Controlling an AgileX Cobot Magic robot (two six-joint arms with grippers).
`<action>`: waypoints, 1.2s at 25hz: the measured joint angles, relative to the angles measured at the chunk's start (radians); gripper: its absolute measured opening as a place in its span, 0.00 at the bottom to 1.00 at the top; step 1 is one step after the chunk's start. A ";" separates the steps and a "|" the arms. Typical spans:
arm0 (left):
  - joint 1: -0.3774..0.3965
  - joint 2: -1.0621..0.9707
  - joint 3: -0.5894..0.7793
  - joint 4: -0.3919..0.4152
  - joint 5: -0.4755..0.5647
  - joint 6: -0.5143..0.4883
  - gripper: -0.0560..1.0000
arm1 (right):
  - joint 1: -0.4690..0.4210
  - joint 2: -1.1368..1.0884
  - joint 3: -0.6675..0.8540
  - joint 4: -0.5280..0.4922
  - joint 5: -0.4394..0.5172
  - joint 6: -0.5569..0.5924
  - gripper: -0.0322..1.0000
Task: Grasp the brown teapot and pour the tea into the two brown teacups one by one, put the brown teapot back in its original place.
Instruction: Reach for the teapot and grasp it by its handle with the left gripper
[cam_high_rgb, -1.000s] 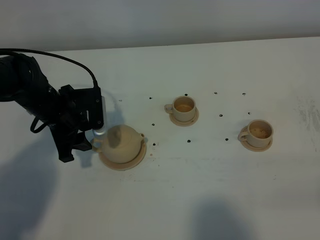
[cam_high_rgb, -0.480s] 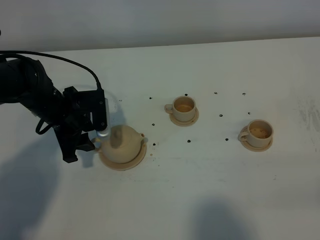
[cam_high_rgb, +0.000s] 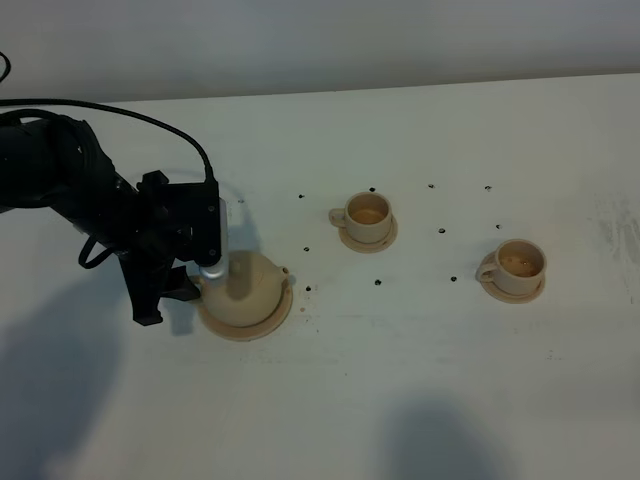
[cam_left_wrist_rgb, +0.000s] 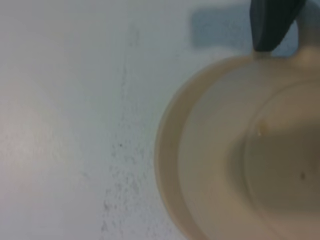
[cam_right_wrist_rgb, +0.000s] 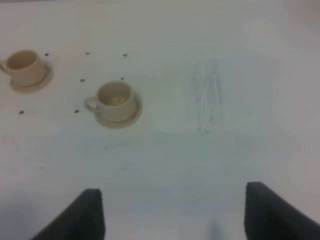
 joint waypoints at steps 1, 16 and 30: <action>0.000 0.000 0.000 -0.001 0.000 0.001 0.48 | 0.000 0.000 0.000 0.000 0.000 0.000 0.59; 0.000 0.000 0.000 -0.018 0.016 0.003 0.41 | 0.000 0.000 0.000 0.000 0.000 0.000 0.59; 0.000 0.020 0.000 -0.015 0.021 0.004 0.35 | 0.000 0.000 0.000 0.000 0.000 0.000 0.59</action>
